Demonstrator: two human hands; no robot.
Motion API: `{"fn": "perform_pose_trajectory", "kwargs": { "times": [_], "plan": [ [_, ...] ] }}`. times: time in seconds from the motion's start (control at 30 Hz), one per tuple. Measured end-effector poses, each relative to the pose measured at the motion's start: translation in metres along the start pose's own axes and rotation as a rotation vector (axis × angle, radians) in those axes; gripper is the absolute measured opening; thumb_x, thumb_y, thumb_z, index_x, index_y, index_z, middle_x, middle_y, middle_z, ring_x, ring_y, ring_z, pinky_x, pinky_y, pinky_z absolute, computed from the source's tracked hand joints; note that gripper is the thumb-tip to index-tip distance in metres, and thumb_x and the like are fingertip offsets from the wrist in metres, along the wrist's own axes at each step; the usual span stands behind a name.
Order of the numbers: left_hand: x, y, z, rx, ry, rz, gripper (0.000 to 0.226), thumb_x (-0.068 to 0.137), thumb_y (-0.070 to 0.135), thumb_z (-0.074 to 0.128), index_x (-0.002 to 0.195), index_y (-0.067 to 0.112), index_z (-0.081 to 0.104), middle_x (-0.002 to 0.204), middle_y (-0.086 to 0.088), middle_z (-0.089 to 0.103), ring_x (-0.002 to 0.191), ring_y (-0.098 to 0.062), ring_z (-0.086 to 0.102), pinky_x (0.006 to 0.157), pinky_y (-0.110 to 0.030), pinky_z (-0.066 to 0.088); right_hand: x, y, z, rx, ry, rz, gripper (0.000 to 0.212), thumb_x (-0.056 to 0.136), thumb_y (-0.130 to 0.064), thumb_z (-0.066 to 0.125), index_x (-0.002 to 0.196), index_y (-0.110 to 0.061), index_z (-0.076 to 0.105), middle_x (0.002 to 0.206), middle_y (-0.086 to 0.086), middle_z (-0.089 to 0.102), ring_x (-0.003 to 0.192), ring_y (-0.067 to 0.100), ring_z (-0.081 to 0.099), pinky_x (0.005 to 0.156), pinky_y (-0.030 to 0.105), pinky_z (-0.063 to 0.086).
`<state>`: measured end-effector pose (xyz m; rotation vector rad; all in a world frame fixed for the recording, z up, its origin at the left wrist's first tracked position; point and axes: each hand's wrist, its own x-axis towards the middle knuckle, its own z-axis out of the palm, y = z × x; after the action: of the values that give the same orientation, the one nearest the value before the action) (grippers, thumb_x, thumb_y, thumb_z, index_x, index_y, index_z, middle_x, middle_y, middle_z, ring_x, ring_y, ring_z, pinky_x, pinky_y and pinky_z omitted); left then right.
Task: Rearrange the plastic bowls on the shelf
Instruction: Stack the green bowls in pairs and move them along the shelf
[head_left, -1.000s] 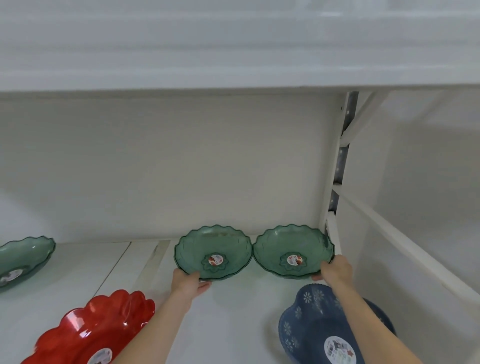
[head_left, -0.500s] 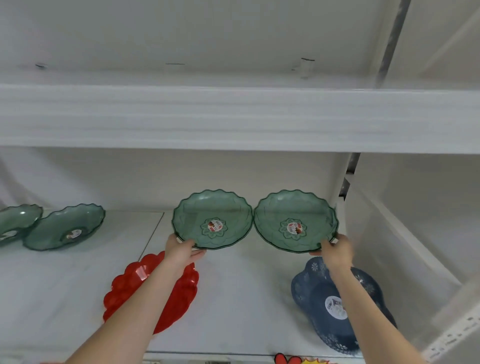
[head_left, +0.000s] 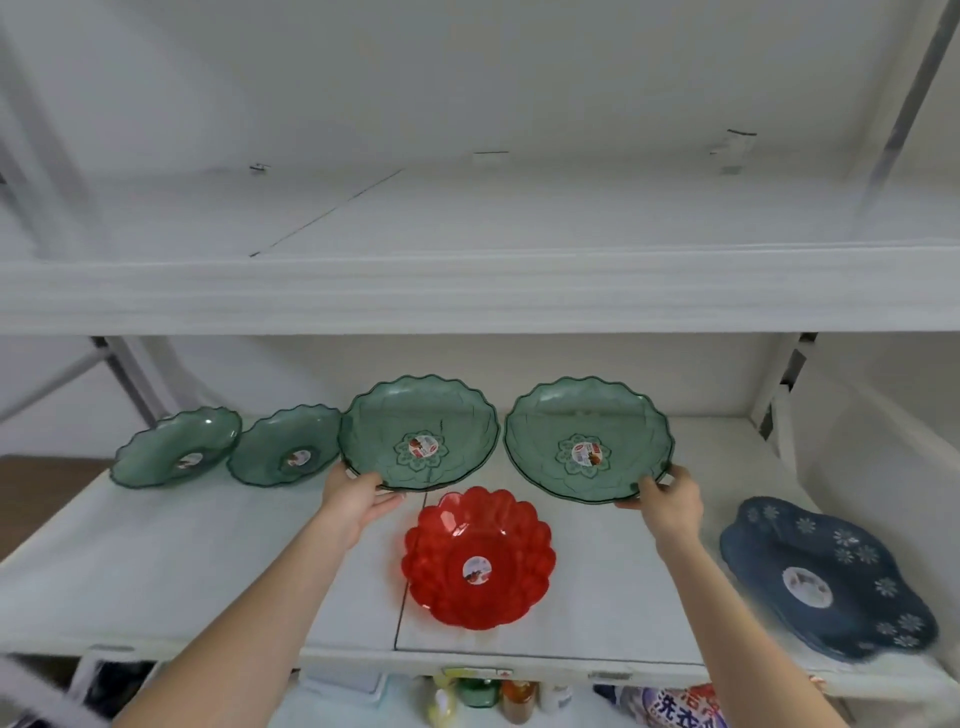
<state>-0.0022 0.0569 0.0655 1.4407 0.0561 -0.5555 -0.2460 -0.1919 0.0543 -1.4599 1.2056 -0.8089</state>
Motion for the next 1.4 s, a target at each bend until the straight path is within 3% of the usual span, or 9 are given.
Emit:
{"fn": "perform_pose_trajectory", "kwargs": {
  "times": [0.13, 0.23, 0.37, 0.63, 0.73, 0.8, 0.97, 1.1, 1.4],
  "plan": [
    [0.011, 0.015, -0.053, -0.007, -0.015, -0.026, 0.057, 0.091, -0.008, 0.045, 0.144, 0.008, 0.030, 0.130, -0.024, 0.056, 0.082, -0.036, 0.067, 0.059, -0.032, 0.061, -0.036, -0.007, 0.046, 0.010, -0.016, -0.003, 0.039, 0.092, -0.003, 0.044, 0.131, 0.001, 0.043, 0.093, 0.021, 0.069, 0.037, 0.006, 0.061, 0.039, 0.017, 0.039],
    [0.025, 0.024, -0.088, -0.029, -0.012, -0.020, 0.052, 0.090, -0.008, 0.044, 0.140, 0.003, 0.036, 0.127, -0.026, 0.059, 0.081, -0.037, 0.069, 0.059, -0.032, 0.061, -0.045, -0.010, 0.082, -0.003, -0.038, 0.000, 0.041, 0.090, -0.002, 0.045, 0.131, 0.002, 0.043, 0.105, 0.025, 0.069, 0.064, 0.030, 0.070, 0.037, 0.013, 0.040],
    [0.039, 0.031, -0.138, -0.080, 0.019, -0.025, 0.050, 0.089, -0.012, 0.044, 0.136, 0.005, 0.038, 0.123, -0.027, 0.059, 0.085, -0.041, 0.067, 0.067, -0.039, 0.062, -0.068, -0.018, 0.134, -0.058, -0.046, -0.004, 0.042, 0.087, -0.006, 0.052, 0.128, 0.002, 0.048, 0.104, 0.023, 0.068, 0.080, 0.038, 0.066, 0.064, 0.035, 0.050],
    [0.091, 0.069, -0.264, -0.059, -0.014, -0.045, 0.051, 0.087, -0.008, 0.053, 0.136, 0.003, 0.041, 0.122, -0.024, 0.063, 0.083, -0.036, 0.070, 0.059, -0.034, 0.062, -0.146, -0.031, 0.249, -0.077, 0.002, 0.016, 0.043, 0.087, -0.011, 0.053, 0.129, 0.000, 0.051, 0.109, 0.024, 0.068, 0.096, 0.039, 0.064, 0.080, 0.041, 0.050],
    [0.113, 0.085, -0.313, -0.041, -0.031, -0.063, 0.051, 0.088, -0.008, 0.050, 0.137, 0.004, 0.042, 0.124, -0.024, 0.062, 0.086, -0.037, 0.069, 0.059, -0.033, 0.062, -0.181, -0.040, 0.294, -0.040, 0.002, 0.050, 0.039, 0.090, -0.006, 0.048, 0.128, -0.001, 0.049, 0.086, 0.019, 0.072, 0.057, 0.017, 0.063, 0.054, 0.023, 0.046],
    [0.130, 0.098, -0.344, -0.040, -0.050, -0.063, 0.050, 0.089, -0.010, 0.048, 0.136, 0.005, 0.043, 0.124, -0.023, 0.062, 0.088, -0.037, 0.068, 0.061, -0.035, 0.062, -0.200, -0.044, 0.328, 0.013, -0.003, 0.060, 0.040, 0.091, -0.007, 0.047, 0.131, -0.003, 0.046, 0.090, 0.020, 0.073, 0.041, 0.001, 0.059, 0.039, 0.014, 0.039],
    [0.176, 0.124, -0.395, -0.051, -0.041, -0.053, 0.046, 0.090, -0.011, 0.046, 0.134, 0.003, 0.045, 0.114, -0.022, 0.065, 0.086, -0.036, 0.067, 0.071, -0.040, 0.059, -0.217, -0.056, 0.403, 0.069, -0.030, 0.089, 0.041, 0.090, -0.006, 0.045, 0.131, -0.003, 0.045, 0.066, -0.003, 0.061, 0.059, 0.027, 0.073, 0.047, 0.029, 0.036],
    [0.224, 0.130, -0.418, -0.072, 0.003, -0.060, 0.040, 0.092, -0.010, 0.043, 0.132, 0.000, 0.044, 0.123, -0.030, 0.059, 0.081, -0.038, 0.066, 0.056, -0.037, 0.061, -0.209, -0.056, 0.455, 0.126, -0.063, 0.064, 0.039, 0.092, -0.007, 0.046, 0.130, -0.003, 0.043, 0.088, 0.012, 0.069, 0.037, 0.008, 0.064, 0.048, 0.028, 0.040],
    [0.316, 0.089, -0.434, -0.083, 0.008, -0.053, 0.042, 0.091, -0.009, 0.045, 0.132, -0.002, 0.046, 0.123, -0.030, 0.060, 0.086, -0.039, 0.066, 0.058, -0.036, 0.062, -0.167, -0.025, 0.534, 0.070, -0.015, 0.048, 0.037, 0.092, -0.009, 0.044, 0.129, -0.003, 0.044, 0.105, 0.016, 0.066, 0.030, 0.005, 0.058, 0.049, 0.027, 0.038]
  ]
}}
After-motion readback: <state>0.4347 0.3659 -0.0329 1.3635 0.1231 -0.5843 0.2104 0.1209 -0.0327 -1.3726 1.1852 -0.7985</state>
